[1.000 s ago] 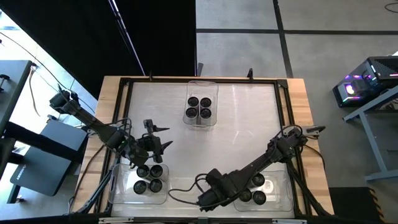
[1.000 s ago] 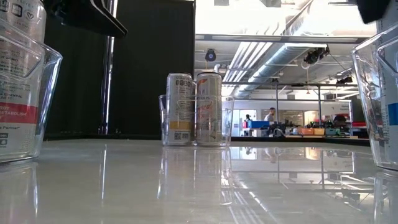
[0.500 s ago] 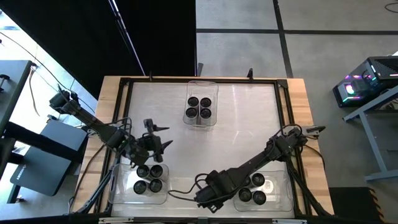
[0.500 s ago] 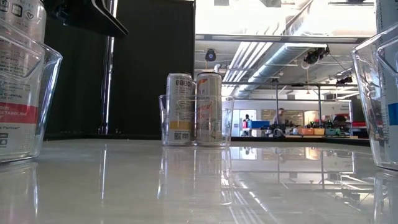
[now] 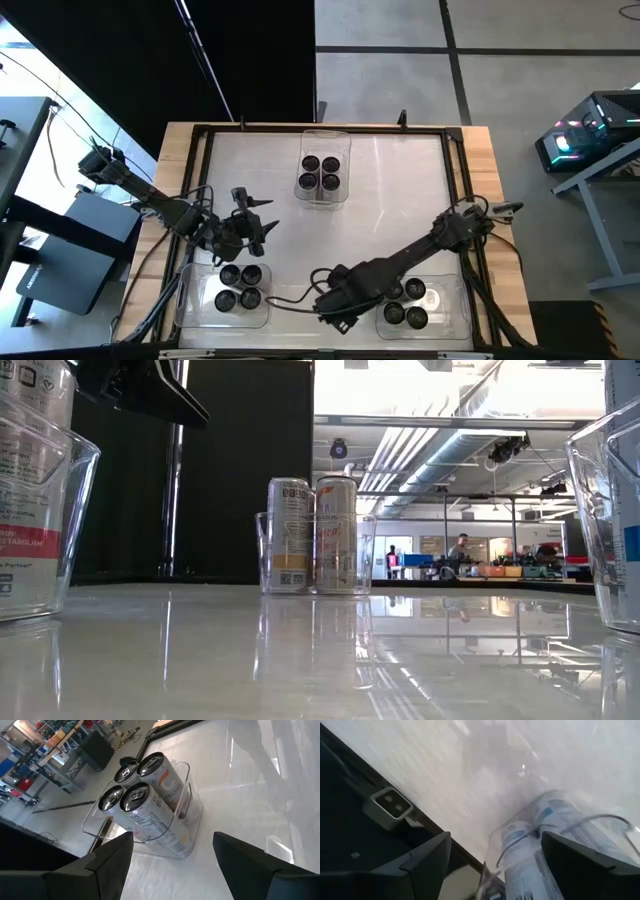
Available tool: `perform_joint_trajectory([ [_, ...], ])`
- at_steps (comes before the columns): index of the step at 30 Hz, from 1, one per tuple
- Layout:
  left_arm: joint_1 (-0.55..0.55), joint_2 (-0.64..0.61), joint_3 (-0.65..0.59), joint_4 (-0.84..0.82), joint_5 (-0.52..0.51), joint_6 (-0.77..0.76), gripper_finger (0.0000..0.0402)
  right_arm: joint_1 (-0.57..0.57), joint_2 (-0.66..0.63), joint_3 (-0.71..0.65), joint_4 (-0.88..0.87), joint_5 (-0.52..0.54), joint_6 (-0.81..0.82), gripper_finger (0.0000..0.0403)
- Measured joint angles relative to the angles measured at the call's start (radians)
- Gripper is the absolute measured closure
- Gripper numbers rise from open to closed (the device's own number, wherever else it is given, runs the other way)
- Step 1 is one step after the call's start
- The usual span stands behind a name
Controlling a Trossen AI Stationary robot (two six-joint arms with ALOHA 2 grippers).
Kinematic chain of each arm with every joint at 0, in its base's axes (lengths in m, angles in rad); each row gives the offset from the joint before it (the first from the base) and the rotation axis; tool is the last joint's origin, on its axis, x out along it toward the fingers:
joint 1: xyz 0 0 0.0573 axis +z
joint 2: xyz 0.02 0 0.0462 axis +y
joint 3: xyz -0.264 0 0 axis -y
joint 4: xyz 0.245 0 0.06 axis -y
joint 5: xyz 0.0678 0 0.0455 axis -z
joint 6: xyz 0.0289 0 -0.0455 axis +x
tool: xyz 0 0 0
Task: Sort soda cans
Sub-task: Move the bottom right transparent bin to the right side of top middle transparent bin
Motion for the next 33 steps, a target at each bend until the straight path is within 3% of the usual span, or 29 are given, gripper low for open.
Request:
perform_joint_trajectory([
  [5,0.0,0.0,0.0,0.0,0.0,0.0,0.0133,0.036,-0.047,0.0,0.0,0.086,0.138,0.0096],
  [10,0.0,0.0,0.0,0.0,0.0,-0.01,0.0133,0.062,-0.048,-0.023,-0.001,0.06,0.38,0.0098],
  [13,0.0,0.0,0.0,0.002,0.0,-0.009,0.0133,0.078,-0.048,-0.037,-0.001,0.054,0.445,0.0107],
  [22,0.0,0.0,0.0,0.002,0.0,-0.009,0.0133,0.08,-0.048,-0.13,-0.001,0.044,0.448,0.0145],
  [33,0.0,0.0,0.0,0.001,0.0,-0.01,0.0133,0.073,-0.047,-0.217,0.013,0.022,0.454,0.0153],
])
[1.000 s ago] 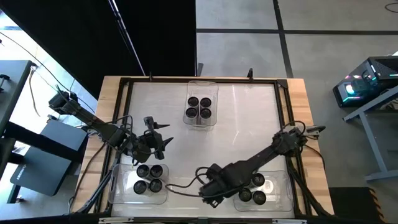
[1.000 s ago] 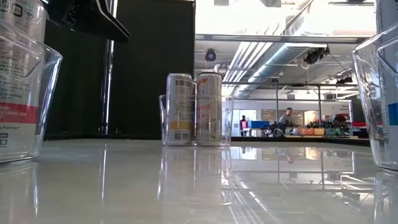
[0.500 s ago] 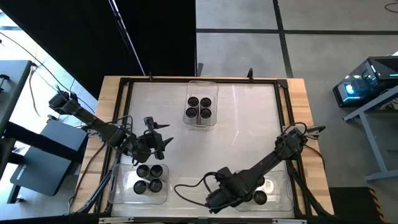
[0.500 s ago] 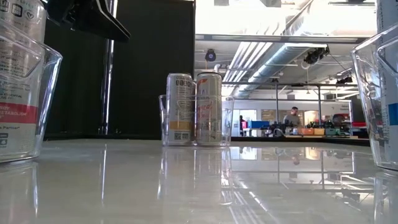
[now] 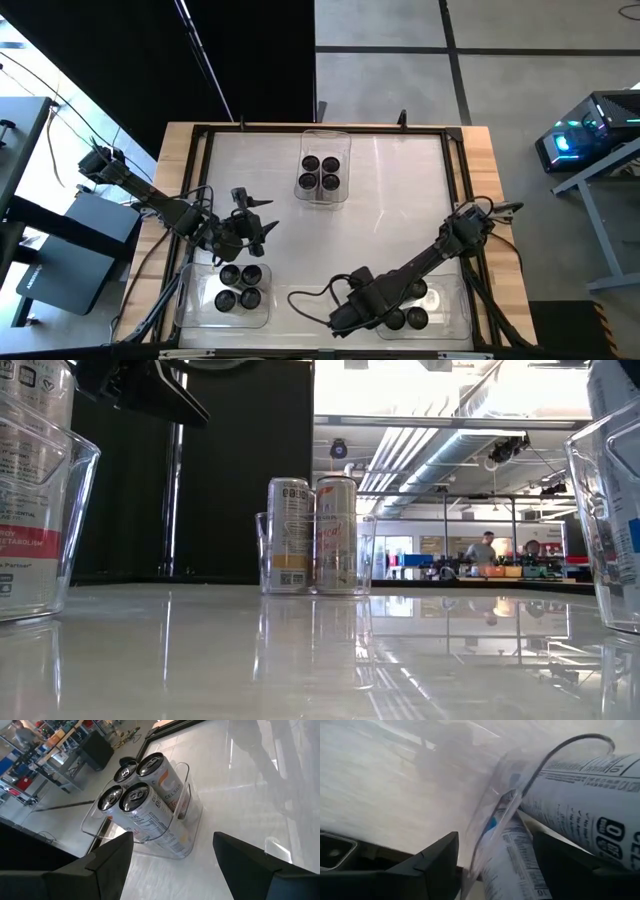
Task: Sort soda cans
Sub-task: Move the bottom right transparent bin to the right side of top middle transparent bin
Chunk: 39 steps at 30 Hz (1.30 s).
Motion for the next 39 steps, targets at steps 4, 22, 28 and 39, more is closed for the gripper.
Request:
perform_joint_trajectory([
  [4,0.0,0.0,0.0,-0.001,0.0,-0.008,0.0133,-0.005,-0.006,-0.032,0.052,-0.001,-0.008,0.0153],
  [22,0.0,0.0,0.0,-0.002,0.045,-0.017,0.0133,-0.006,-0.003,-0.044,0.149,0.055,-0.027,0.024],
  [28,0.0,0.0,0.0,-0.002,0.045,-0.018,0.0133,-0.007,-0.001,-0.044,0.105,0.073,-0.023,0.0262],
  [39,0.0,0.0,0.0,-0.003,0.045,-0.024,0.0133,-0.007,-0.003,-0.075,0.09,0.095,-0.023,0.0266],
])
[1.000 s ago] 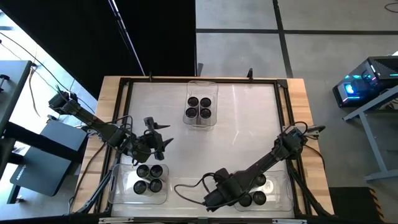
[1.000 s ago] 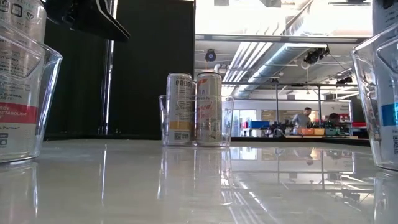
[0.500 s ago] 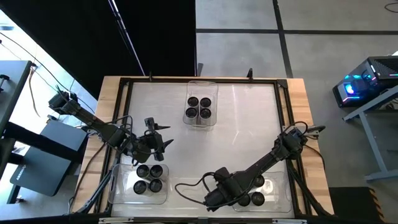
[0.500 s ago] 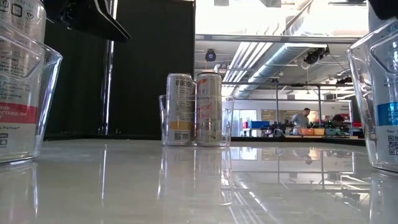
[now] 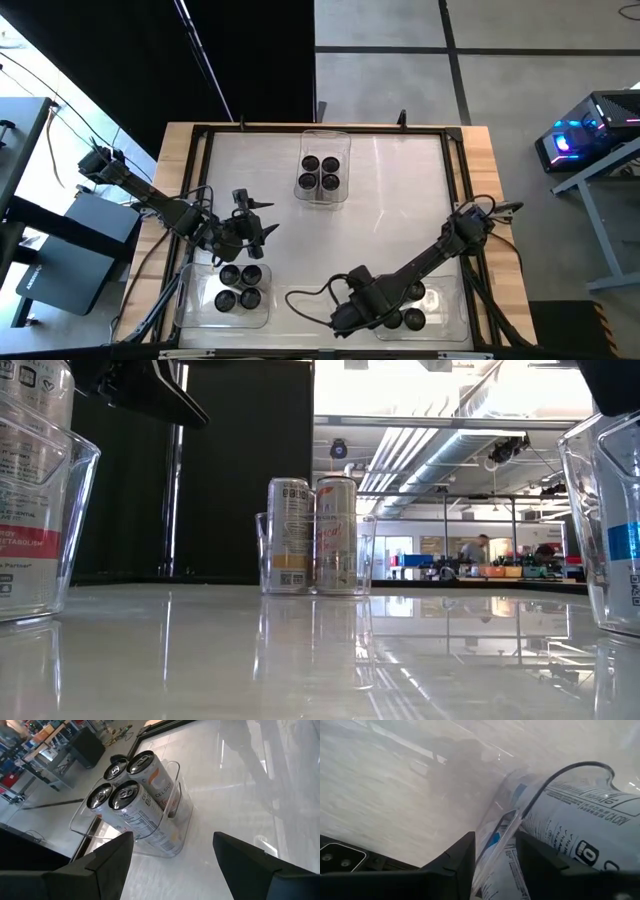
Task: Sort soda cans
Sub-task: Move the bottom right transparent bin to the right side of top middle transparent bin
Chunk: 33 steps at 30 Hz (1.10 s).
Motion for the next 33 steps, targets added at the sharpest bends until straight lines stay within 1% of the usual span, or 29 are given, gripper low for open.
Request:
perform_joint_trajectory([
  [2,0.0,0.0,0.0,0.0,0.0,-0.001,0.0133,-0.002,-0.001,-0.008,0.002,0.0,-0.001,0.0269],
  [5,0.0,0.0,0.0,0.0,0.0,-0.001,0.0133,-0.006,-0.001,-0.015,0.002,0.0,-0.012,0.0286],
  [13,0.0,0.0,0.0,0.0,0.0,-0.002,0.0133,-0.017,-0.001,-0.018,0.014,-0.008,-0.05,0.0362],
  [17,0.0,0.0,0.0,0.0,0.0,-0.002,0.0133,-0.017,-0.002,-0.018,0.029,-0.002,-0.09,0.0388],
  [23,0.0,0.0,0.0,0.001,-0.001,-0.002,0.0133,-0.017,-0.001,-0.009,0.066,0.035,-0.171,0.0397],
  [30,0.0,0.0,0.0,0.002,-0.001,-0.001,0.0133,-0.021,0.006,0.052,0.078,0.141,-0.274,0.0398],
  [33,0.0,0.0,0.0,0.002,-0.001,-0.001,0.0133,-0.024,0.01,0.071,0.08,0.169,-0.32,0.0398],
])
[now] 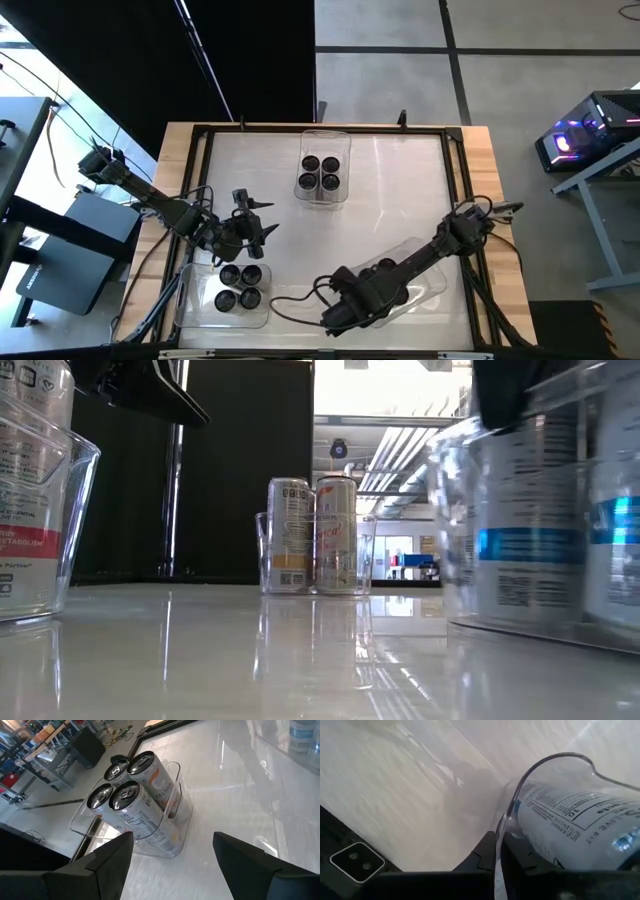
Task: Sort soda cans
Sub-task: Move the bottom right transparent bin to the right side of top middle transparent bin
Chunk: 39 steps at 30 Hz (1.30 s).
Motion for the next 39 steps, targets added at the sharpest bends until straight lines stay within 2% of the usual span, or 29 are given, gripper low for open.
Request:
perform_joint_trajectory([
  [17,0.0,0.0,0.0,0.001,0.0,0.0,0.0133,-0.007,0.001,0.007,0.047,0.047,-0.349,0.0398],
  [39,0.0,0.0,0.0,0.002,0.001,-0.019,0.0133,-0.007,-0.003,0.009,-0.154,0.046,-0.651,0.0398],
])
